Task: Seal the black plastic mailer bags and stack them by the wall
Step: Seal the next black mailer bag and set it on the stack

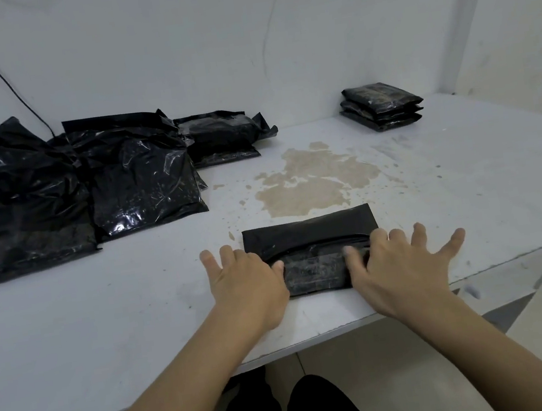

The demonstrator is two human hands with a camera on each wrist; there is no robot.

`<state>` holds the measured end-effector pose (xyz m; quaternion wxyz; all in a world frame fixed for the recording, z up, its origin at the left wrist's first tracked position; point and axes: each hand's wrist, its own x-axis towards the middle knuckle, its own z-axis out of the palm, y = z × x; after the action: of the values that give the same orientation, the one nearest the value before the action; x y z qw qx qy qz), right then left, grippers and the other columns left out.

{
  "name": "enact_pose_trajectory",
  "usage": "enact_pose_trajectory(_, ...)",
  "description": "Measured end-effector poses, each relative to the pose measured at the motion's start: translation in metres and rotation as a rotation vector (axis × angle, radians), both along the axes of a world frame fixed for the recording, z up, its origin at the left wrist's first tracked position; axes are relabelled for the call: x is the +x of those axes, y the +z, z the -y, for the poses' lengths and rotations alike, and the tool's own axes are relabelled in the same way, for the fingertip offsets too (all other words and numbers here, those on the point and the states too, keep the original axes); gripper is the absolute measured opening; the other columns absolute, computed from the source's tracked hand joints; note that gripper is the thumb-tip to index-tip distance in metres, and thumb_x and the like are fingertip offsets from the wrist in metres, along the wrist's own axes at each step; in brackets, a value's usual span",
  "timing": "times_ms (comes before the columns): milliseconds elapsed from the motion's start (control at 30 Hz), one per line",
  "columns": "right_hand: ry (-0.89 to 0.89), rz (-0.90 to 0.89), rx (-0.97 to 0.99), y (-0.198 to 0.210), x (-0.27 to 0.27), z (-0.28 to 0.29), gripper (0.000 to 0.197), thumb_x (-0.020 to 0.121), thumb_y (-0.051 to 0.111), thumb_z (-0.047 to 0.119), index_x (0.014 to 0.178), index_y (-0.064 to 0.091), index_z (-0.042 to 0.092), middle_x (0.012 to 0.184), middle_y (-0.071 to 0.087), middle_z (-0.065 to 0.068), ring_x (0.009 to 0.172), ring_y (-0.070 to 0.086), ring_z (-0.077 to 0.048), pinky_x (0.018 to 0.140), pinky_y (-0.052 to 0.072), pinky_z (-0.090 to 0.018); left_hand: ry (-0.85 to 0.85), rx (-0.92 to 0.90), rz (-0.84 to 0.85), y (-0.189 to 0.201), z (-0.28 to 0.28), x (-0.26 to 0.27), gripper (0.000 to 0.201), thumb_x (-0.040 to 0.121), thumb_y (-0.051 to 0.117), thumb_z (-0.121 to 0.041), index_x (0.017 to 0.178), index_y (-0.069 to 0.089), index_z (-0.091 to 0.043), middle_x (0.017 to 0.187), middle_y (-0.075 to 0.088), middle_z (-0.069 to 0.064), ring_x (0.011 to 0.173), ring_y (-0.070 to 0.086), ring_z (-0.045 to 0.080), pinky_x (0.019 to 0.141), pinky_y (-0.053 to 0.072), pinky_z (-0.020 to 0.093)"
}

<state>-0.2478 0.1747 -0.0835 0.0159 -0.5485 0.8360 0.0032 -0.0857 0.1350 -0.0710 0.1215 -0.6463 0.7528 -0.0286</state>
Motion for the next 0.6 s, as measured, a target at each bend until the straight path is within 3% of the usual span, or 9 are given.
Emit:
enact_pose_trajectory(67,-0.009,-0.019,0.05,0.003,0.002,0.003,0.093,0.079,0.008,0.082,0.129,0.045,0.012,0.134,0.047,-0.007,0.14,0.017,-0.039,0.104,-0.004,-0.07,-0.014,0.007,0.009,0.002,0.0,-0.003,0.049,0.103,0.013,-0.036,0.121,0.051,-0.01,0.122,0.048,0.007,0.124,0.032,0.025,0.11,0.006,0.053)
enact_pose_trajectory(100,-0.008,-0.026,0.057,0.004,0.001,0.005,0.097,0.077,0.007,0.084,0.13,0.045,0.012,0.135,0.047,-0.007,0.141,0.017,-0.039,0.104,-0.004,-0.07,-0.014,0.019,0.015,0.004,0.0,-0.005,0.045,0.103,0.016,-0.034,0.118,0.053,-0.011,0.12,0.049,0.006,0.123,0.032,0.026,0.109,0.006,0.054)
enact_pose_trajectory(200,0.005,-0.005,0.022,0.004,-0.001,0.006,0.077,0.088,0.01,0.072,0.121,0.049,0.014,0.13,0.052,-0.005,0.139,0.022,-0.036,0.106,-0.003,-0.069,0.009,0.036,0.036,0.007,0.0,-0.009,0.036,0.101,0.026,-0.029,0.111,0.058,-0.015,0.115,0.051,0.005,0.12,0.033,0.026,0.109,0.005,0.055)
enact_pose_trajectory(267,0.004,-0.008,0.011,0.005,0.003,0.006,0.067,0.094,0.011,0.062,0.118,0.05,0.014,0.127,0.053,-0.005,0.139,0.023,-0.036,0.108,-0.002,-0.068,0.038,0.033,0.03,0.005,-0.002,-0.012,0.054,0.1,0.019,-0.046,0.103,0.063,-0.014,0.113,0.054,0.006,0.12,0.033,0.028,0.109,0.002,0.055)
enact_pose_trajectory(333,-0.003,-0.031,0.009,0.005,0.008,0.007,0.065,0.096,0.012,0.059,0.118,0.051,0.011,0.127,0.054,-0.008,0.138,0.024,-0.038,0.109,-0.001,-0.065,0.069,0.028,0.035,0.004,-0.003,-0.015,0.085,0.089,0.005,-0.072,0.093,0.066,-0.013,0.112,0.056,0.009,0.122,0.032,0.03,0.109,0.0,0.054)
enact_pose_trajectory(367,-0.005,-0.039,0.003,0.005,0.01,0.007,0.065,0.097,0.013,0.058,0.118,0.051,0.01,0.126,0.054,-0.009,0.136,0.027,-0.038,0.11,0.002,-0.064,0.069,0.018,0.045,0.003,-0.003,-0.017,0.091,0.085,0.002,-0.076,0.093,0.067,-0.013,0.113,0.056,0.009,0.124,0.031,0.03,0.109,0.0,0.054)
enact_pose_trajectory(433,0.012,-0.04,-0.023,0.005,0.009,0.006,0.061,0.099,0.015,0.054,0.119,0.051,0.009,0.123,0.055,-0.01,0.129,0.038,-0.035,0.11,0.016,-0.057,0.06,0.0,0.044,0.003,-0.001,-0.018,0.085,0.09,0.004,-0.07,0.1,0.068,-0.014,0.117,0.055,0.008,0.127,0.03,0.03,0.11,0.0,0.054)
enact_pose_trajectory(500,0.052,-0.047,-0.058,0.003,0.005,0.005,0.047,0.102,0.018,0.043,0.118,0.049,0.011,0.119,0.055,-0.009,0.118,0.046,-0.03,0.097,0.033,-0.044,0.048,-0.021,0.008,0.002,-0.001,-0.014,0.068,0.099,0.009,-0.053,0.102,0.064,-0.015,0.116,0.055,0.007,0.125,0.032,0.028,0.111,0.003,0.054)
enact_pose_trajectory(600,0.096,-0.023,-0.132,0.002,-0.002,0.003,0.032,0.104,0.022,0.03,0.116,0.046,0.012,0.117,0.052,-0.01,0.11,0.046,-0.028,0.076,0.031,-0.03,-0.011,-0.111,-0.078,-0.002,-0.001,-0.003,0.048,0.103,0.014,-0.037,0.097,0.056,-0.015,0.107,0.052,0.002,0.119,0.037,0.024,0.109,0.01,0.051)
